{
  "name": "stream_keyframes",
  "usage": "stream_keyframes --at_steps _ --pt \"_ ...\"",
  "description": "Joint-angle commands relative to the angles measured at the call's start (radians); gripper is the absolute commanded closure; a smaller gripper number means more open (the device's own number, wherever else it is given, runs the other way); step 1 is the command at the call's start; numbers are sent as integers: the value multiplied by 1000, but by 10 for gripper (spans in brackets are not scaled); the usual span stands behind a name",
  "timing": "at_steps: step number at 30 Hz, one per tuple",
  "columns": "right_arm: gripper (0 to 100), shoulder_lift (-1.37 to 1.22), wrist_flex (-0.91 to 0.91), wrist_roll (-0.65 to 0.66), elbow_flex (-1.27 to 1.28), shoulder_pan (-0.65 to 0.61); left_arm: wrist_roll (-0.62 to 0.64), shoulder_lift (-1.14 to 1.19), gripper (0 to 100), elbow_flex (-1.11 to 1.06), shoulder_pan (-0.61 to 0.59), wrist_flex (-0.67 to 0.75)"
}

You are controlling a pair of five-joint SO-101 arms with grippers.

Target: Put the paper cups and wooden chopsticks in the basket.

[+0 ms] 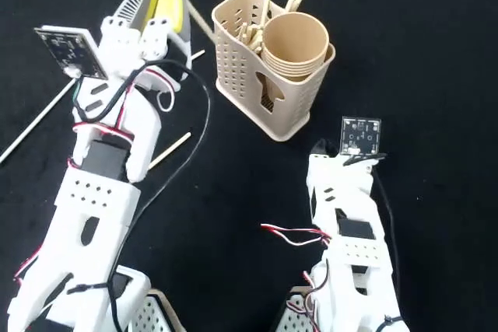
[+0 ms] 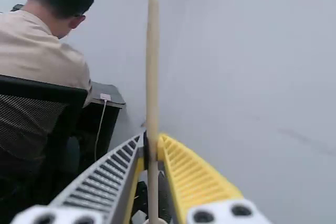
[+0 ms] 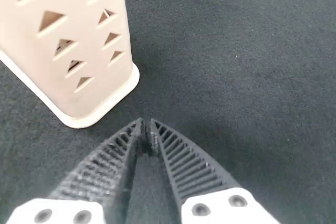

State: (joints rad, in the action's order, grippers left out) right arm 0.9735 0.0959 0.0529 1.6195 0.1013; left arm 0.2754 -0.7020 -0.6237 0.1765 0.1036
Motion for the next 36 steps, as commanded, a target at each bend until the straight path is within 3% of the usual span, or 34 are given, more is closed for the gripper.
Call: stream_keyframes --at_steps 1,11,16,22,28,36 --pt "984 19 -21 11 -7 -14 78 0 971 61 25 15" --pt "984 19 -21 11 -7 -14 91 28 972 59 30 18" --pt "984 19 -21 11 -5 -14 107 115 972 45 21 115" --pt "984 19 -21 11 -4 -14 106 195 972 71 22 118" --pt "984 19 -21 11 -4 -14 28 209 972 71 31 120" --pt "984 19 -21 11 -5 -14 28 187 972 137 -2 123"
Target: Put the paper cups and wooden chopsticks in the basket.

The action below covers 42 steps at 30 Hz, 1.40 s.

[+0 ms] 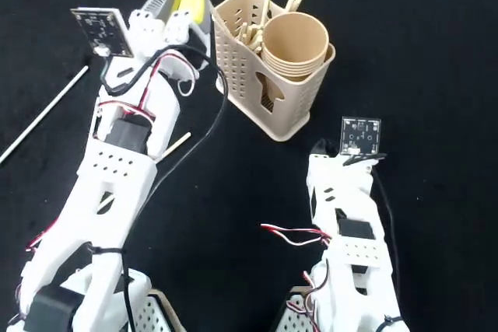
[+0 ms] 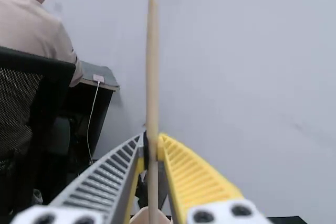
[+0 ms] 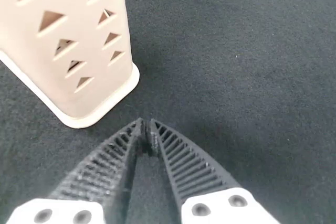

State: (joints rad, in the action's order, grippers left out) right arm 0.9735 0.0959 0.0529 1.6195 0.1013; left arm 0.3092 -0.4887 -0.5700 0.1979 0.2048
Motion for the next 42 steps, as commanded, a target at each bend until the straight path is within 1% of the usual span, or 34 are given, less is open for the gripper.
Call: stream_keyframes --at_steps 1,6,8,13,17,19,23,28,29,31,34,37,42 --pt "984 19 -21 11 -5 -14 -6 -31 972 87 -24 26" --pt "984 19 -21 11 -8 -14 -14 -31 973 31 -21 204" --pt "984 19 -21 11 -8 -14 -40 -25 973 18 10 252" --pt "984 19 -21 11 -10 -14 -192 9 973 -8 107 262" --pt "984 19 -21 11 -8 -14 -275 118 973 -15 134 262" --pt "984 19 -21 11 -8 -14 -299 180 973 -7 127 265" --pt "984 19 -21 11 -8 -14 -348 245 973 -19 125 334" --pt "984 19 -21 11 -7 -14 -359 245 966 -24 171 318" --pt "984 19 -21 11 -7 -14 -359 245 947 -24 180 284" --pt "984 19 -21 11 -7 -14 -359 241 883 -7 193 160" --pt "984 19 -21 11 -7 -12 -359 193 815 54 202 -98" --pt "984 19 -21 11 -7 -12 -367 138 789 154 199 -382" --pt "984 19 -21 11 -7 -12 -377 58 783 403 177 -858"
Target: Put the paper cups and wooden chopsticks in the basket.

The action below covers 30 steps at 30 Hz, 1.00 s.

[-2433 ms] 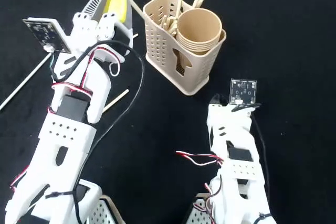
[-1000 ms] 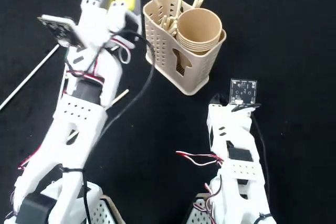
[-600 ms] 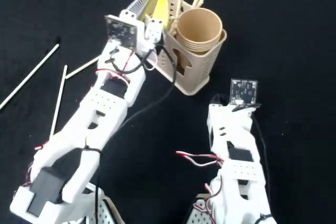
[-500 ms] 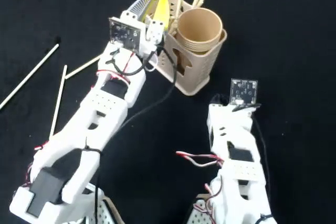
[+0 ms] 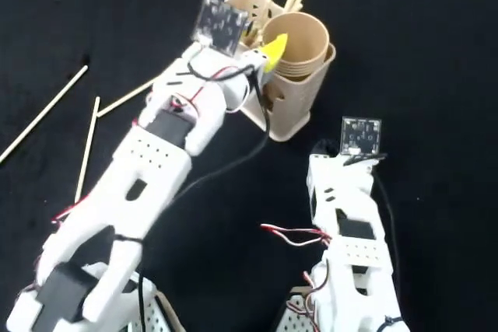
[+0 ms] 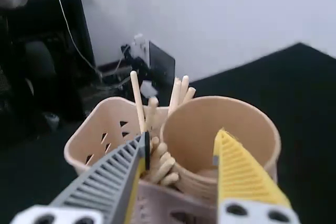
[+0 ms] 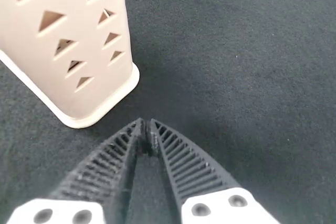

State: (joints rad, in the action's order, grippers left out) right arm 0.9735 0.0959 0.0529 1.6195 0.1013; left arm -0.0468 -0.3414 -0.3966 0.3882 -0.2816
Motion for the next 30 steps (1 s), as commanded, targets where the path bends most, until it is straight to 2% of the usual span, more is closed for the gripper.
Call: stream_keyframes --at_steps 1,6,10,12,16,22,24,30 --pt "984 19 -21 11 -7 -12 -25 -95 783 278 -24 -454" --pt "984 19 -21 11 -7 -12 -29 -81 784 441 -160 -822" --pt "984 19 -21 11 -7 -12 -34 -48 784 438 -297 -1013" --pt "984 19 -21 11 -7 -12 -83 -15 784 398 -335 -1068" --pt "984 19 -21 11 -7 -12 -247 74 785 260 -341 -1092" --pt "984 19 -21 11 -7 -15 -480 272 787 116 -321 -1031" --pt "984 19 -21 11 -4 -35 -514 361 787 125 -312 -1022" --pt "984 19 -21 60 7 -44 -514 606 787 263 -300 -964"
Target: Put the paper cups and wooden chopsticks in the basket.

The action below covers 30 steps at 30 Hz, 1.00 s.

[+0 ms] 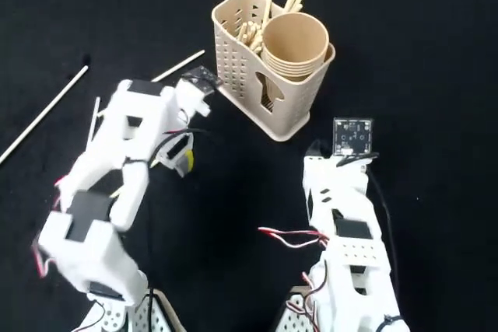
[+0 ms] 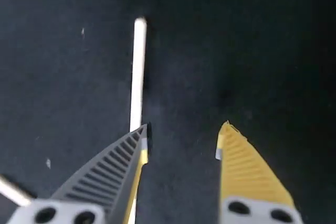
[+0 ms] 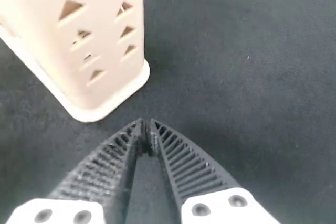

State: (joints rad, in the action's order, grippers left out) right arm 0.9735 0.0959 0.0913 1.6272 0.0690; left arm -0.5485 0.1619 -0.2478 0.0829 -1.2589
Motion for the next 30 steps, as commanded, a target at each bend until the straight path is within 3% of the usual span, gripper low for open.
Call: stream_keyframes --at_steps 1,5,10,18,22,25,30 --pt "984 19 -21 21 -1 -12 -12 129 788 140 -2 12" --pt "984 19 -21 21 -1 -12 -15 195 798 183 -18 14" --pt "984 19 -21 21 -1 -12 -15 209 977 185 -12 14" --pt "984 19 -21 21 -1 -12 -15 101 945 189 -21 -44" --pt "984 19 -21 21 -1 -12 -15 -46 830 189 -35 -72" --pt "984 19 -21 21 -1 -11 -38 -64 759 174 -41 -8" --pt "984 19 -21 21 -1 -11 -74 68 757 179 -81 124"
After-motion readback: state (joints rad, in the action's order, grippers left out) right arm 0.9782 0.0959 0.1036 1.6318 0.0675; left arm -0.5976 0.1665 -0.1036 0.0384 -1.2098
